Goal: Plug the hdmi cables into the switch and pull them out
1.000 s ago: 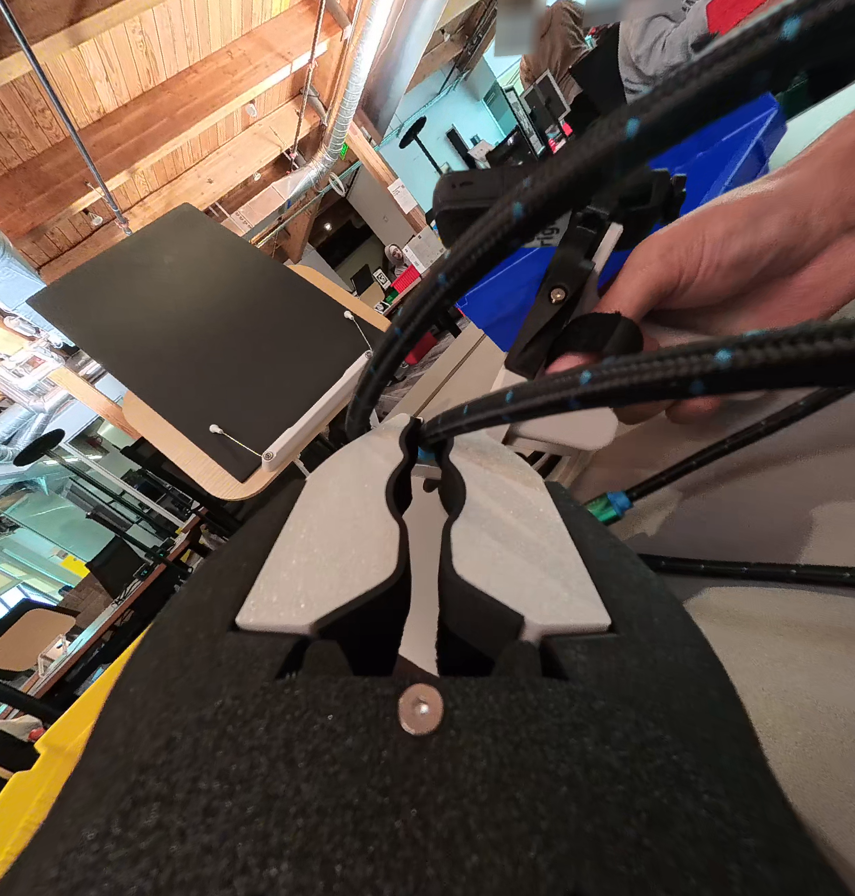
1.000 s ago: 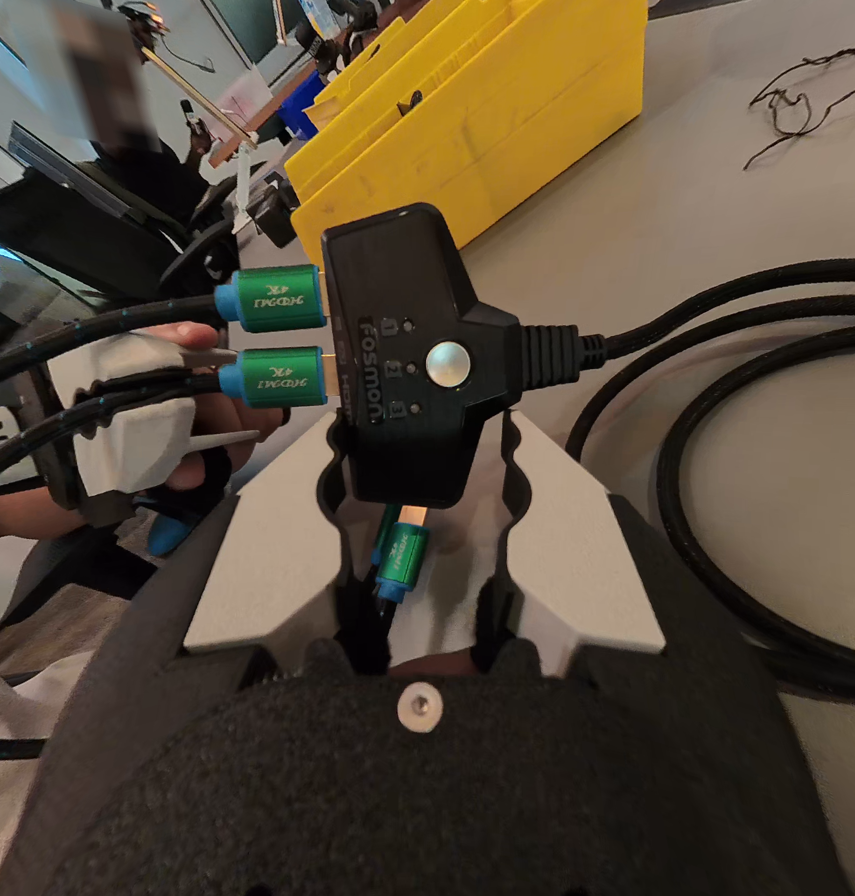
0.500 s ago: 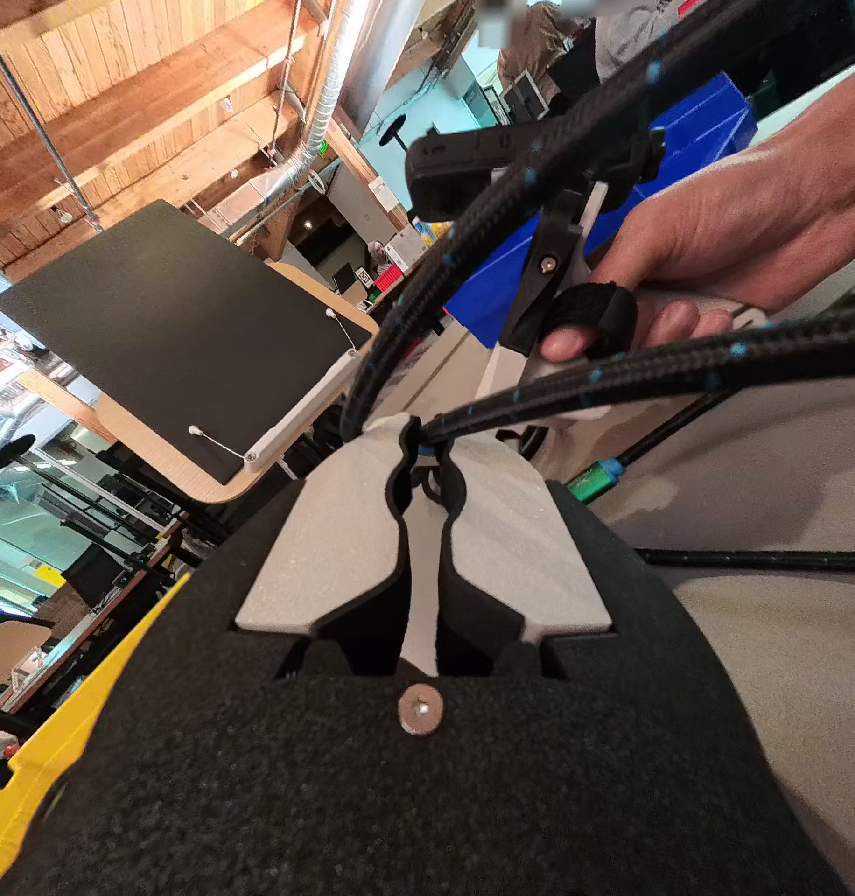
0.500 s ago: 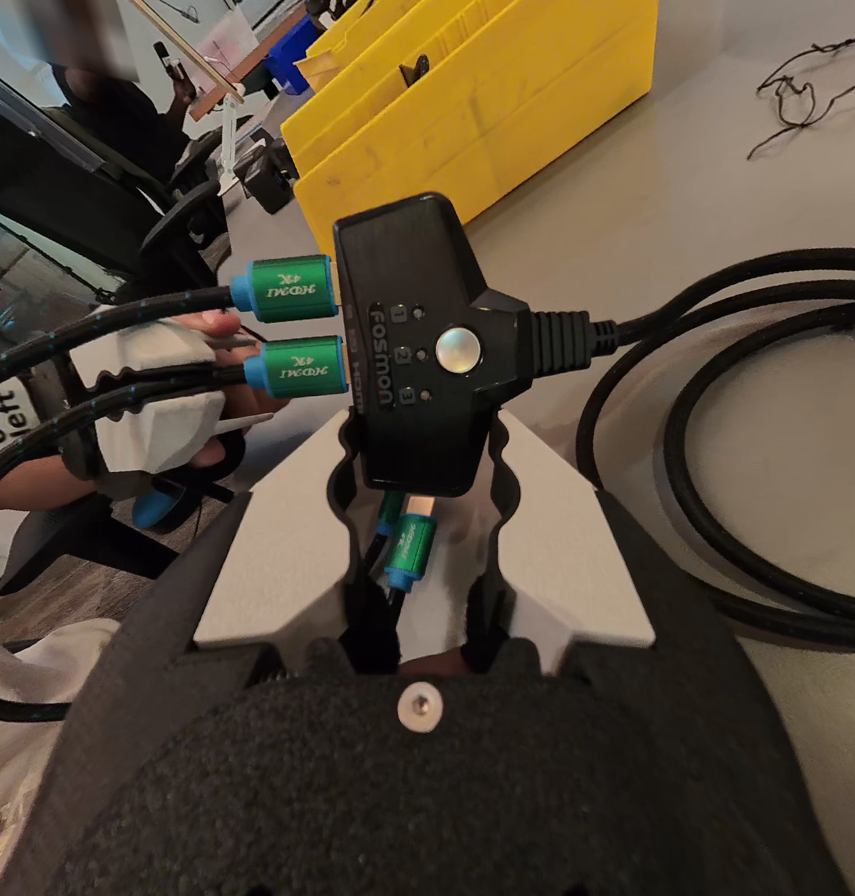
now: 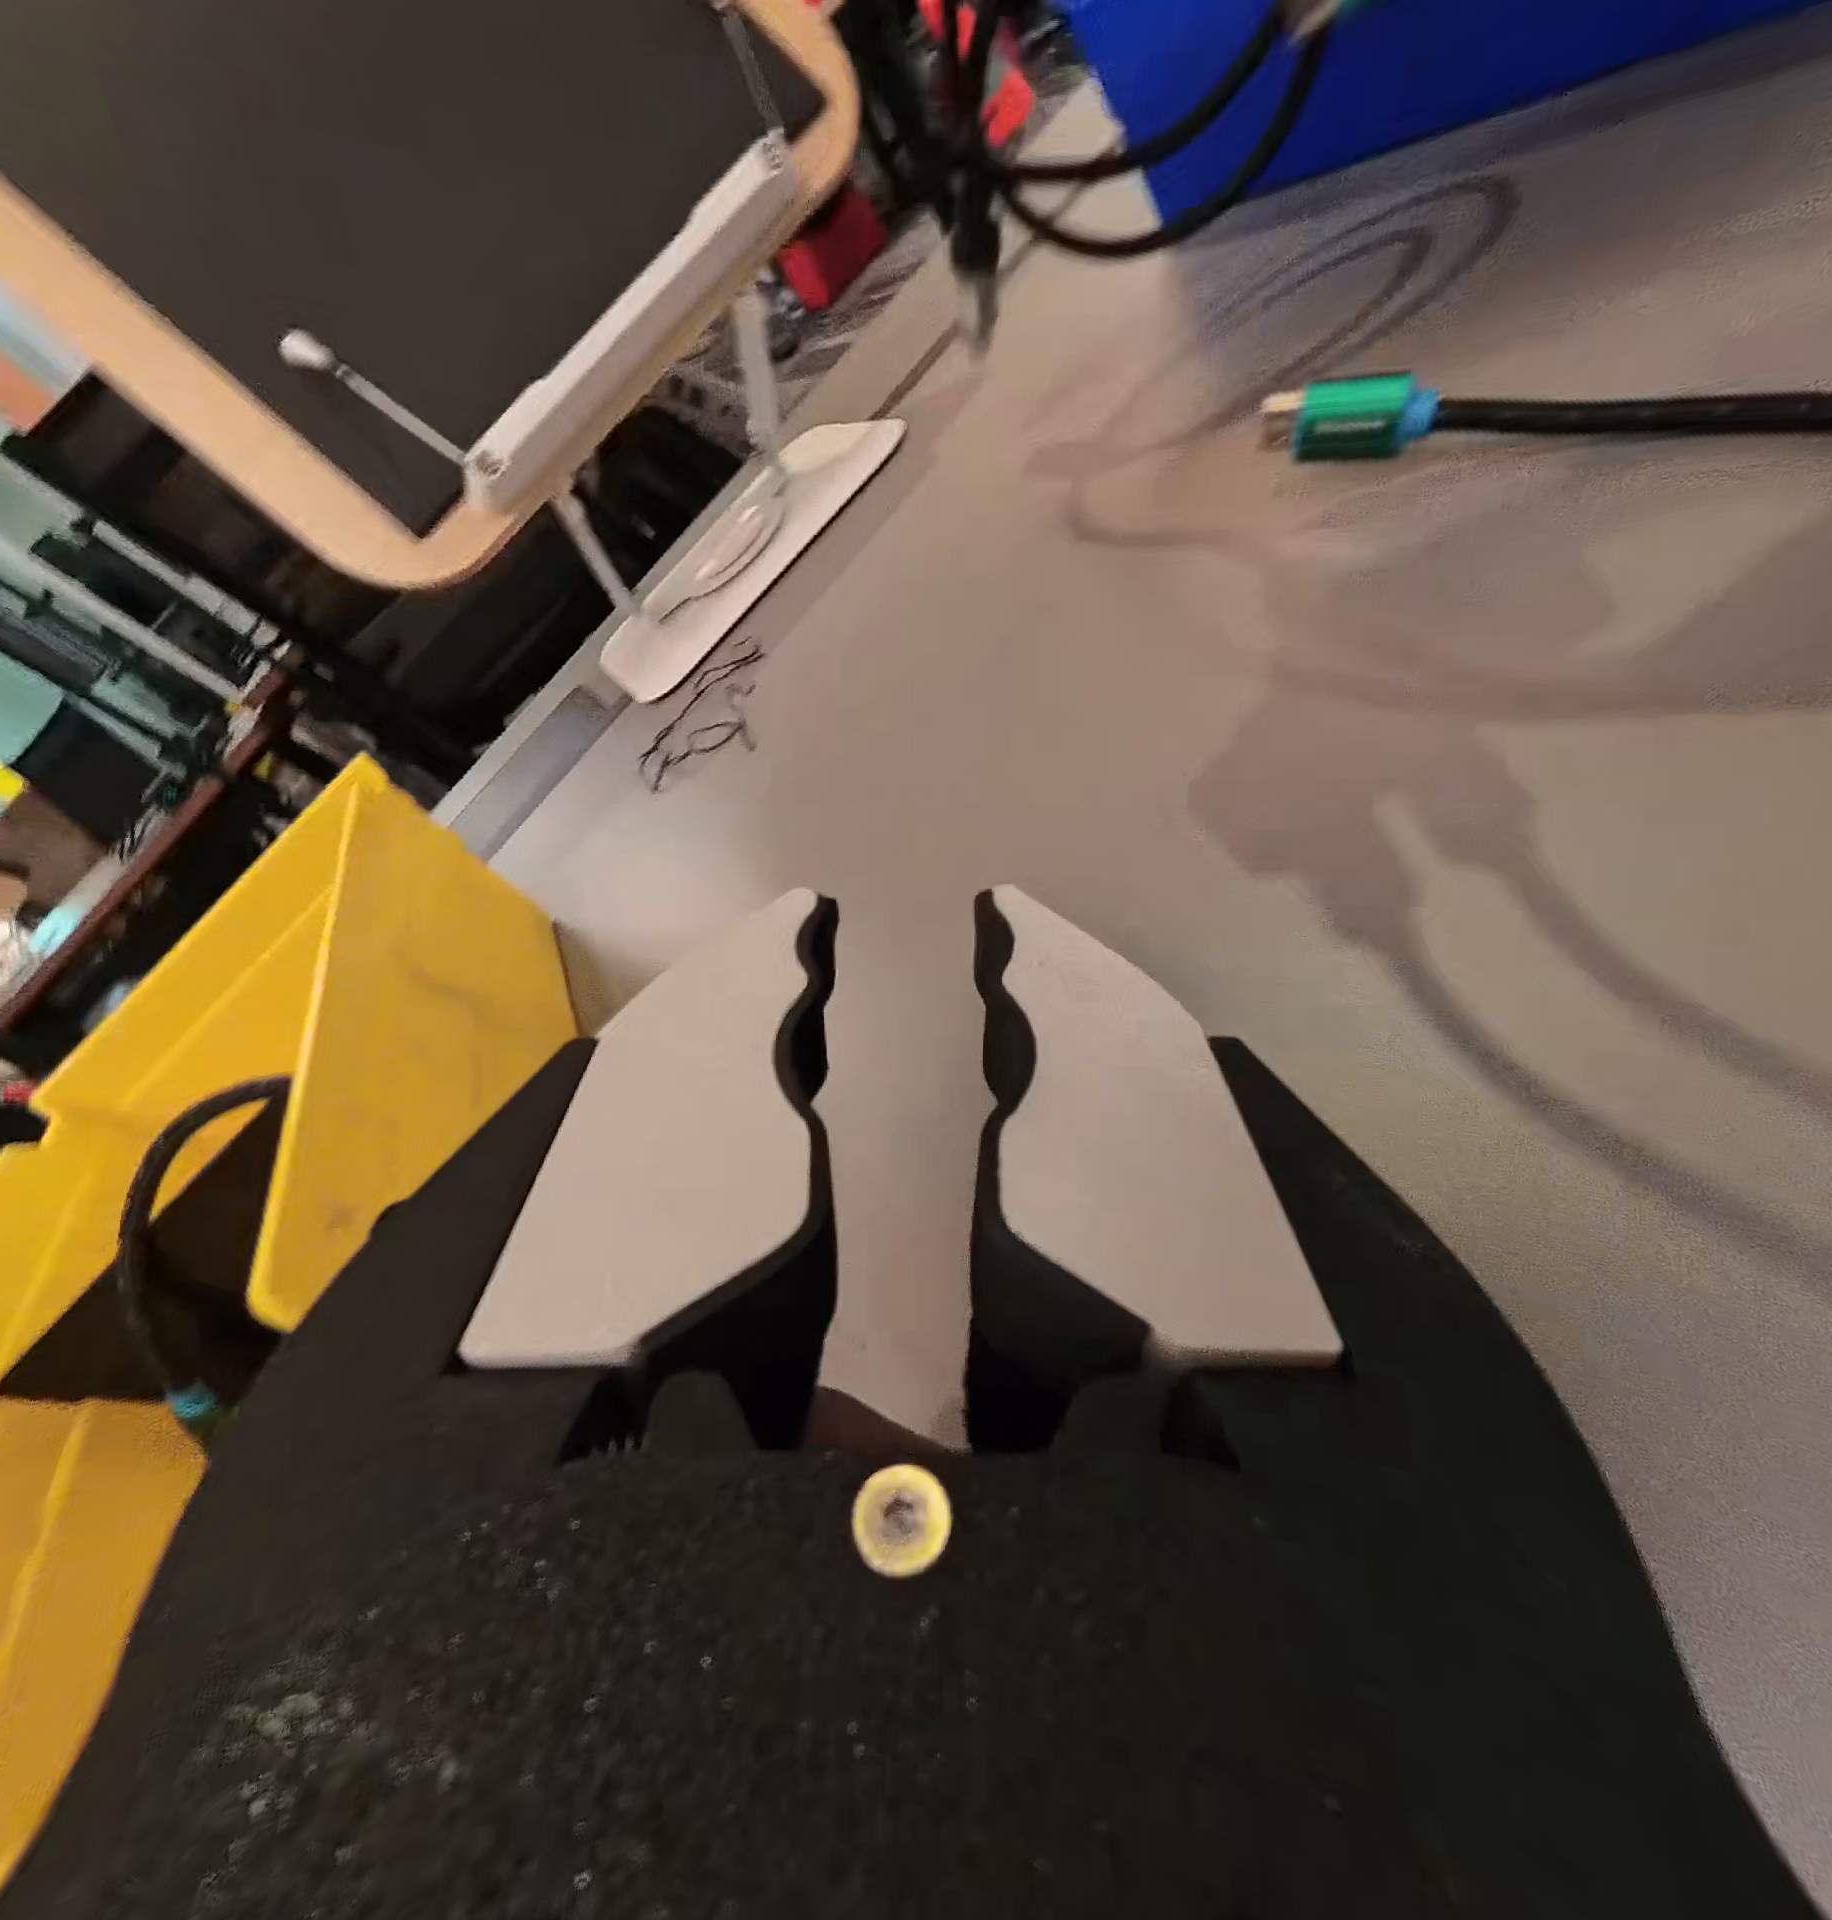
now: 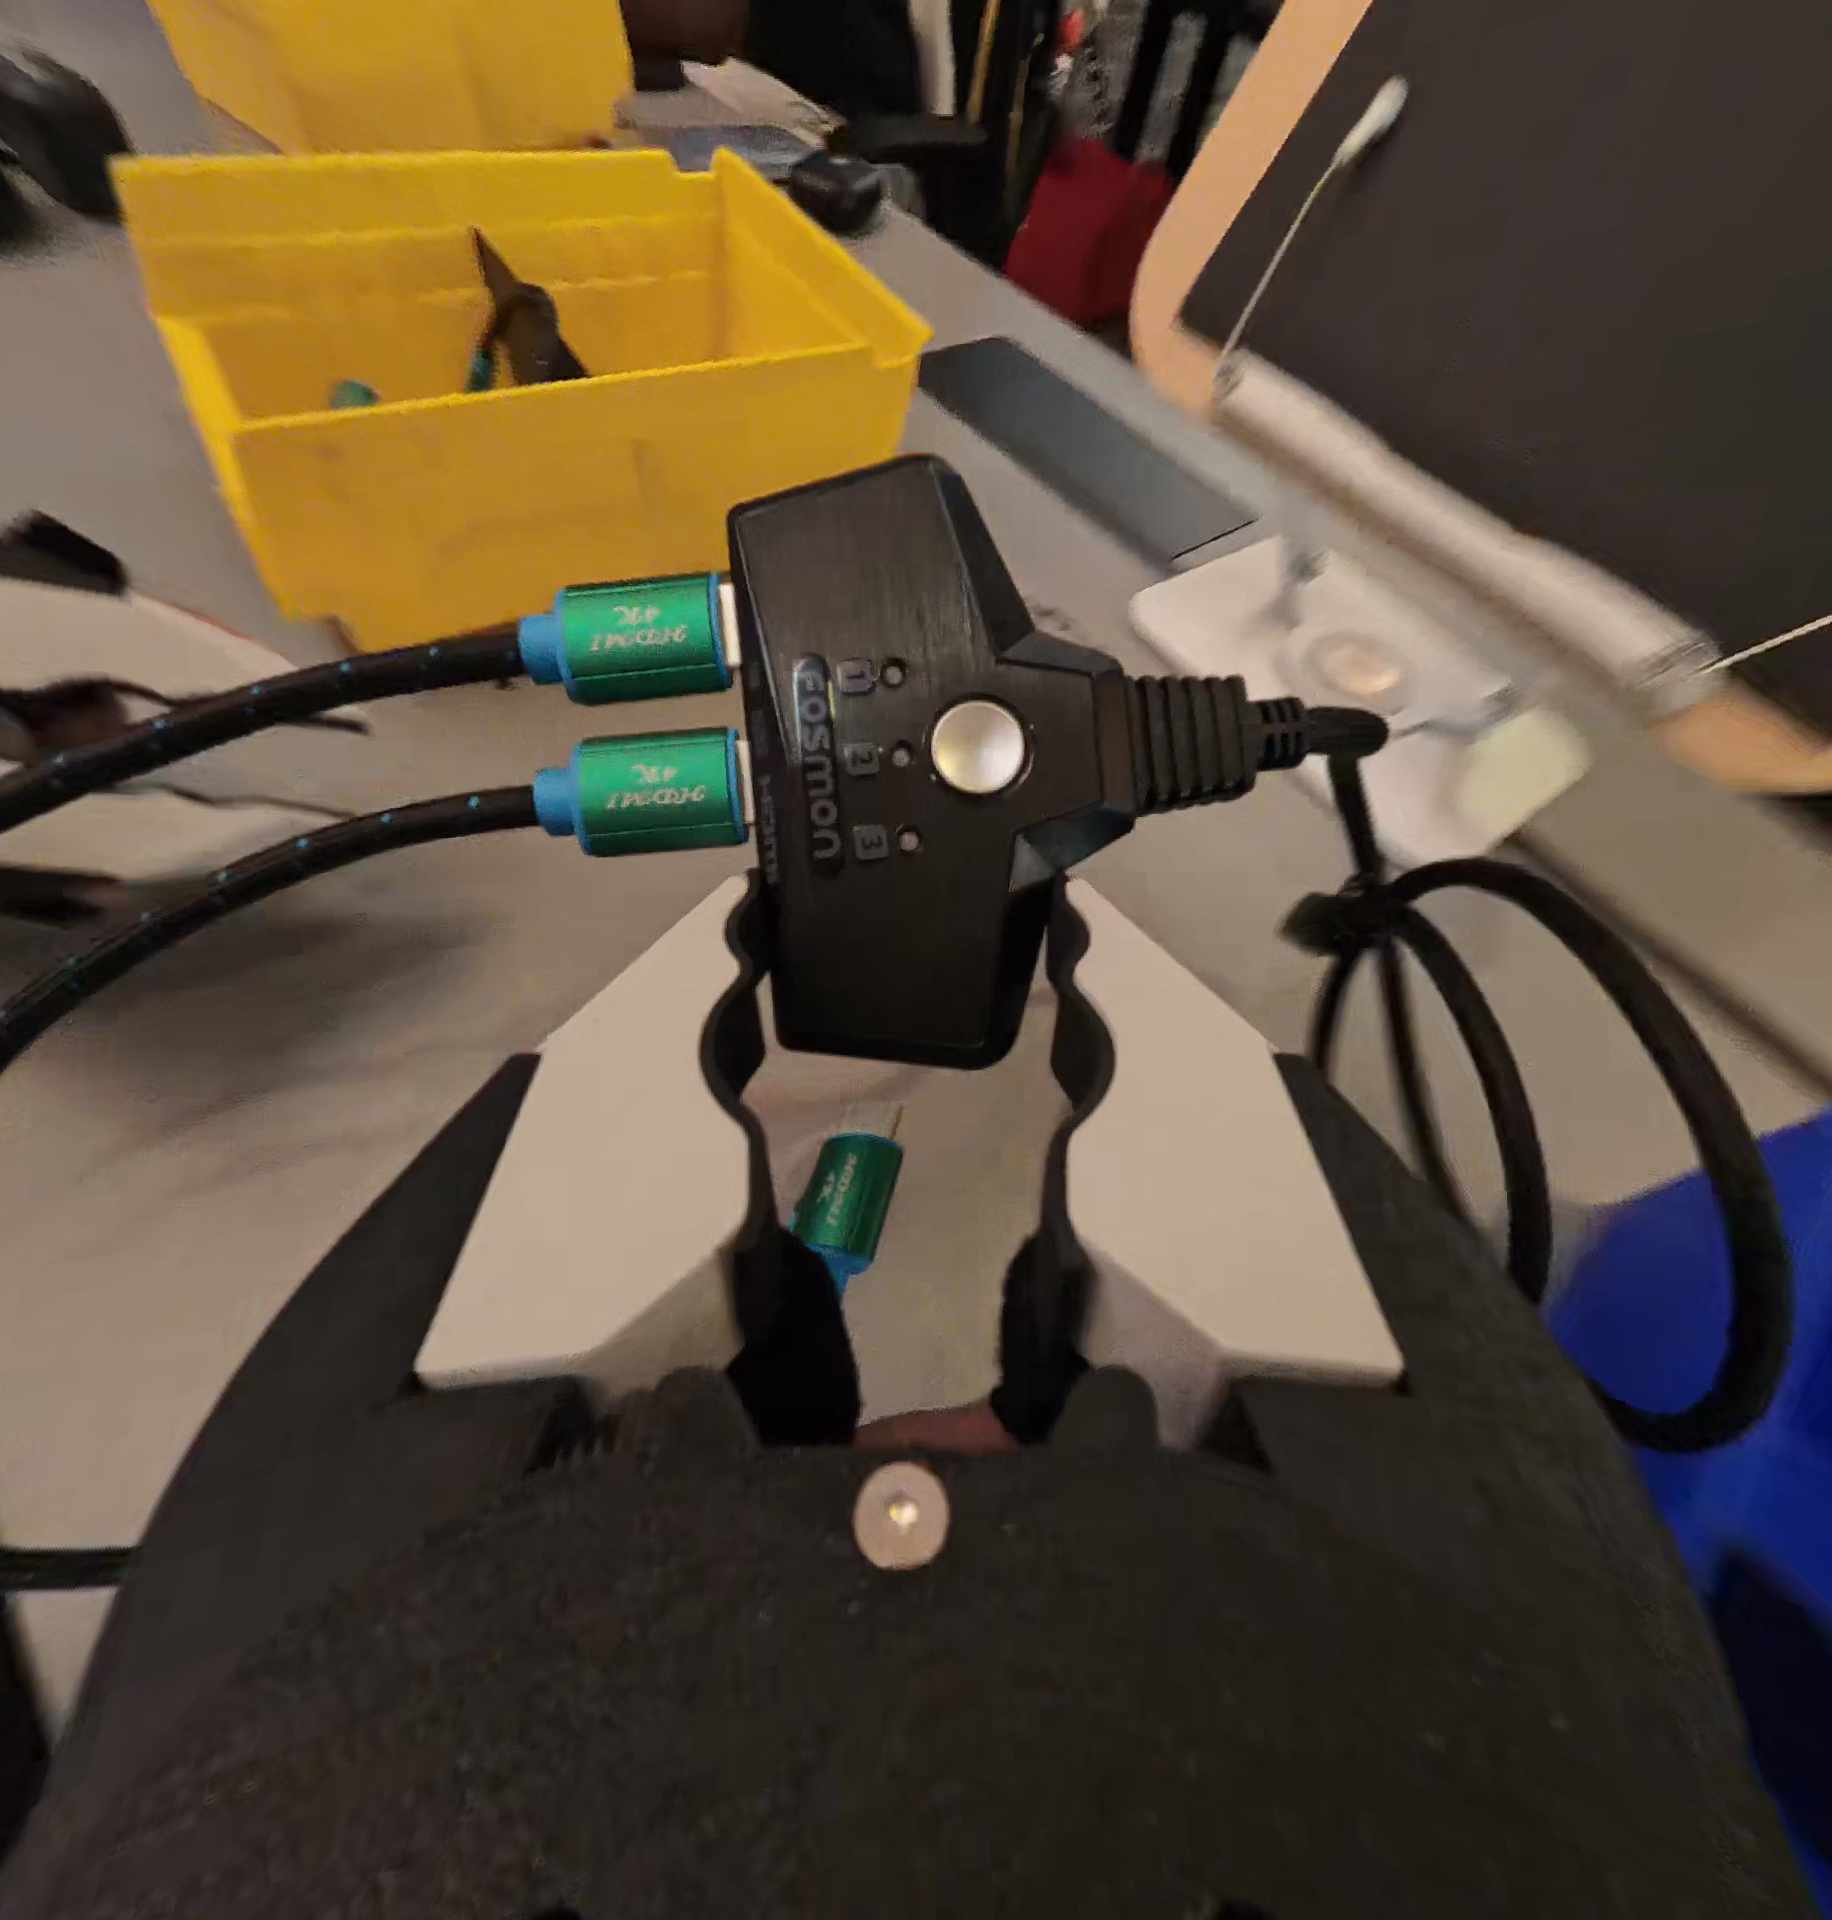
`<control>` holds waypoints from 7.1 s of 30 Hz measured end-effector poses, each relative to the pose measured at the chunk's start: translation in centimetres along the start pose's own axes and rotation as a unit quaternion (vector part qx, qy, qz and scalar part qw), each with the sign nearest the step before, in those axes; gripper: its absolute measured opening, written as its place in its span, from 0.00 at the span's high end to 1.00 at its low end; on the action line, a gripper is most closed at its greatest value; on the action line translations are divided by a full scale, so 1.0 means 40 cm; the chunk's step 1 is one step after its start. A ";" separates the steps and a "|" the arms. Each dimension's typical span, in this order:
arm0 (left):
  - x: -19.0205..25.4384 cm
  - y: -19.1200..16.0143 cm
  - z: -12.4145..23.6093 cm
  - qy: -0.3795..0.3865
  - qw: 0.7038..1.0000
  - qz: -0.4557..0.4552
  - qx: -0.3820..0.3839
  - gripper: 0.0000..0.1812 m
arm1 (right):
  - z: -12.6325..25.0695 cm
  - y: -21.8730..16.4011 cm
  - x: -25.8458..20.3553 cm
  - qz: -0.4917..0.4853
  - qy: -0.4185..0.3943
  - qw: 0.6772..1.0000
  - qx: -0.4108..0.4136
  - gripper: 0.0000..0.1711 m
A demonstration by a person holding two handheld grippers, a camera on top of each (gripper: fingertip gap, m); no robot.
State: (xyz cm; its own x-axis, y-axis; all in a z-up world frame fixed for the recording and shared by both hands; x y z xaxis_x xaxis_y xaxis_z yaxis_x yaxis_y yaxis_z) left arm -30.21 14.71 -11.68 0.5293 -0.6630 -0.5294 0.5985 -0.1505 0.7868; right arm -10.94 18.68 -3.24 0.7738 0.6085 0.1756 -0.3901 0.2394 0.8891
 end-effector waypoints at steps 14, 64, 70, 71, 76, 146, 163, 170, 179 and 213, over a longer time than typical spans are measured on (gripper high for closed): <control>-0.007 0.017 0.018 0.033 0.999 -0.033 0.005 0.91 | 0.302 0.349 0.432 0.337 -0.338 0.878 -0.038 0.69; 0.003 0.011 -0.019 0.030 0.997 -0.067 0.001 0.91 | 0.171 -0.498 0.672 0.057 -0.365 0.825 -0.427 0.67; -0.011 -0.003 -0.001 0.032 0.999 -0.037 -0.006 0.91 | 0.249 -0.332 0.646 0.082 -0.388 0.858 -0.326 0.57; -0.015 -0.006 0.003 0.030 0.999 -0.020 -0.009 0.90 | 0.273 -0.296 0.634 0.078 -0.390 0.866 -0.302 0.57; -0.053 0.022 0.058 0.023 0.993 0.112 0.012 0.89 | 0.410 -0.164 0.537 -0.017 -0.349 0.921 -0.173 0.57; -0.527 -0.368 -0.361 -0.256 0.801 0.168 -0.514 0.76 | 0.423 -0.387 0.174 -0.269 -0.227 0.923 0.158 0.68; -0.746 -0.104 -0.232 -0.086 0.924 0.090 -0.362 0.78 | 0.464 -0.354 0.145 -0.251 -0.227 0.923 0.183 0.68; -0.615 0.226 -0.117 0.040 0.972 -0.163 -0.164 0.79 | 0.419 -0.256 0.058 -0.239 -0.146 0.945 0.168 0.73; -0.137 0.404 -0.060 0.112 0.936 -0.331 0.038 0.79 | 0.235 -0.023 -0.092 -0.179 0.081 0.965 0.173 0.70; 0.073 0.348 0.013 -0.521 0.539 0.636 0.184 0.60 | 0.148 -0.015 -0.270 0.188 -0.030 0.927 0.324 0.93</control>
State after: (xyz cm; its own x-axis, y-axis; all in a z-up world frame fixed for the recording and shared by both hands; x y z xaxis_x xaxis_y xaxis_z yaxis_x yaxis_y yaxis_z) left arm -20.64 10.31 -2.10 -0.3694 -0.4240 0.8269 -0.1110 0.9036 0.4138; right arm -16.10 7.48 -3.15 0.6774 0.5098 0.5303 -0.2714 -0.4967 0.8244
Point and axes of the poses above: each gripper's, where its closed fingertips meet, z back along the fingers, y out of its top, x = y × z across the jaws, the point moved 2 cm from there along z, back along the fingers, and after that the axes turned 3 degrees about -y, right-handed, at the moved point
